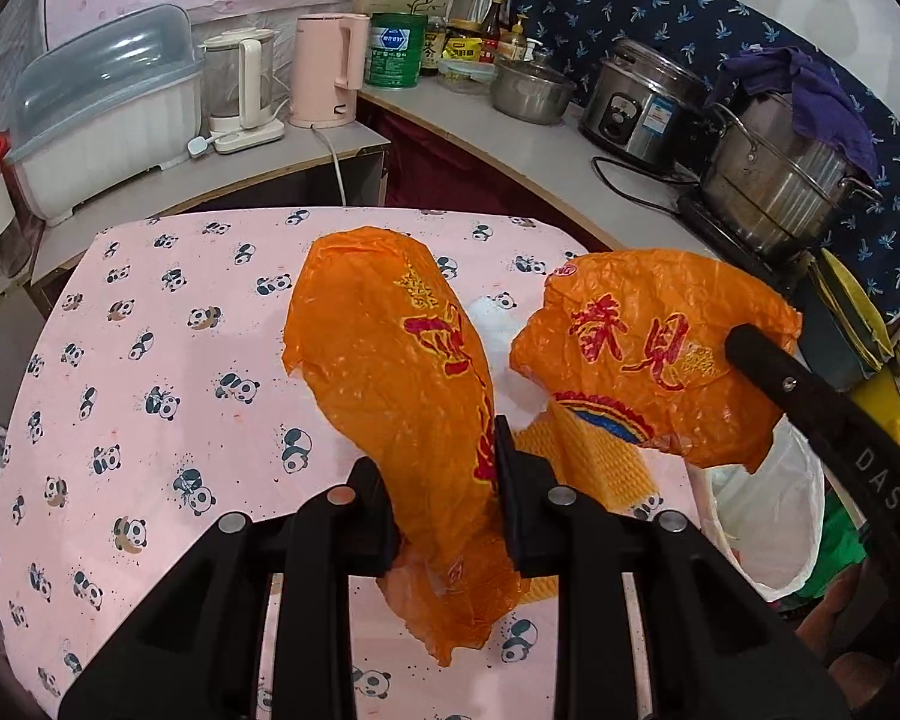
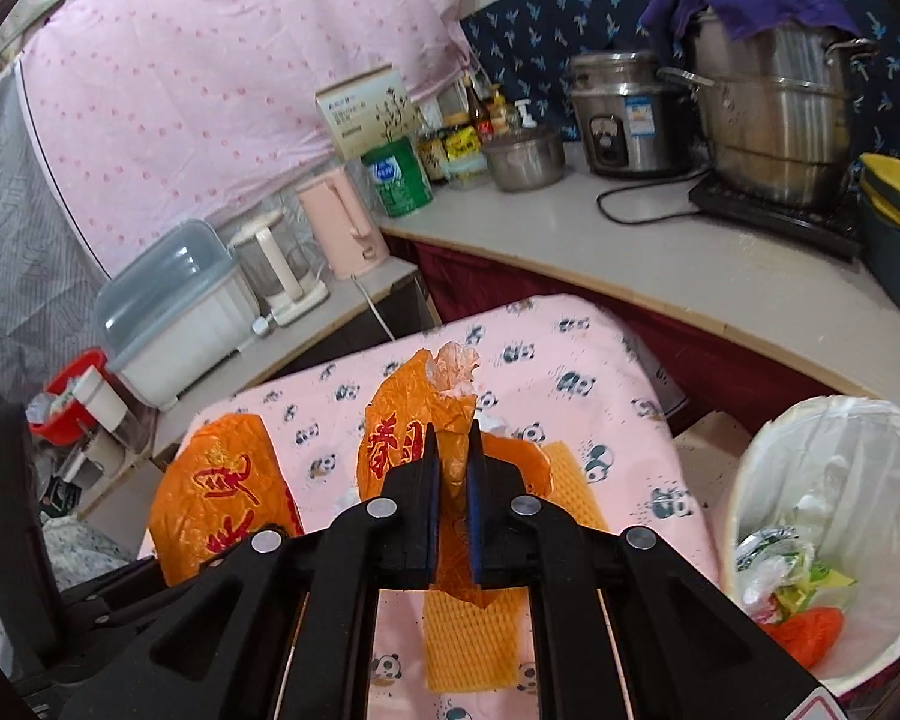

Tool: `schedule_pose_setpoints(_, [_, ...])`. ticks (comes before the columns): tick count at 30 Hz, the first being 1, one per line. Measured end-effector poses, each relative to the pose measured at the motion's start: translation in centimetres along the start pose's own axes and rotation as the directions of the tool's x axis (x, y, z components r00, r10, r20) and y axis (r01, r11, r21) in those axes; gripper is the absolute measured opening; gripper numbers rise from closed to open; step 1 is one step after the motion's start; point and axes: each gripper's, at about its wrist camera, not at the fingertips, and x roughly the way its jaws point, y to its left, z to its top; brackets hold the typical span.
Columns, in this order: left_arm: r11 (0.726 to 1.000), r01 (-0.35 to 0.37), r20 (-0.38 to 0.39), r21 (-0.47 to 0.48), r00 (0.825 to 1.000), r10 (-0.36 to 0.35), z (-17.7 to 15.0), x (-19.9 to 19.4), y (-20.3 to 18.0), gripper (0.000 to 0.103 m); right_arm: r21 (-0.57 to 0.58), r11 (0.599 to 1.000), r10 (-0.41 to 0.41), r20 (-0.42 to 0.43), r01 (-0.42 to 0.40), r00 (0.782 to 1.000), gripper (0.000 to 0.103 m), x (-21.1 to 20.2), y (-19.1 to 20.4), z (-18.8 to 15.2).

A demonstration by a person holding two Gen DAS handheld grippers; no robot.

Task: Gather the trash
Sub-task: 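Lift both orange bags and swing the right tool's bag over the bin, then release the orange bag with the left tool and grasp the white paper towel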

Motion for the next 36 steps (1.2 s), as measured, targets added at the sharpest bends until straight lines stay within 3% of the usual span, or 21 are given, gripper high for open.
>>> schedule_pose_setpoints(8, [0.999, 0.015, 0.018, 0.031, 1.0, -0.015, -1.3, -2.5, -2.1, 0.025, 0.034, 0.999, -0.008, 0.082, 0.006, 0.997, 0.007, -5.5, -1.8, 0.5])
schedule_pose_setpoints(18, [0.997, 0.025, 0.023, 0.075, 0.999, -0.027, -2.8, -4.0, -4.6, 0.025, 0.073, 0.996, -0.059, 0.092, 0.052, 0.994, 0.007, -8.3, -4.9, -1.3])
schedule_pose_setpoints(25, [0.996, -0.008, -0.033, 0.092, 0.999, 0.011, -5.2, -2.4, -4.3, 0.025, 0.141, 0.988, -0.076, 0.078, 0.064, 0.994, 0.007, -9.4, -7.7, -3.5])
schedule_pose_setpoints(31, [0.997, -0.017, -0.107, 0.073, 0.994, 0.025, -6.8, -0.3, -2.8, 0.03, 0.15, 0.987, -0.077, 0.097, 0.062, 0.992, 0.007, -10.3, -8.3, -3.2])
schedule_pose_setpoints(36, [0.996, -0.024, -0.106, 0.084, 0.994, 0.033, -6.9, -0.2, -3.2, 0.031, 0.145, 0.988, -0.062, 0.119, 0.045, 0.991, 0.007, -10.8, -7.8, -2.5])
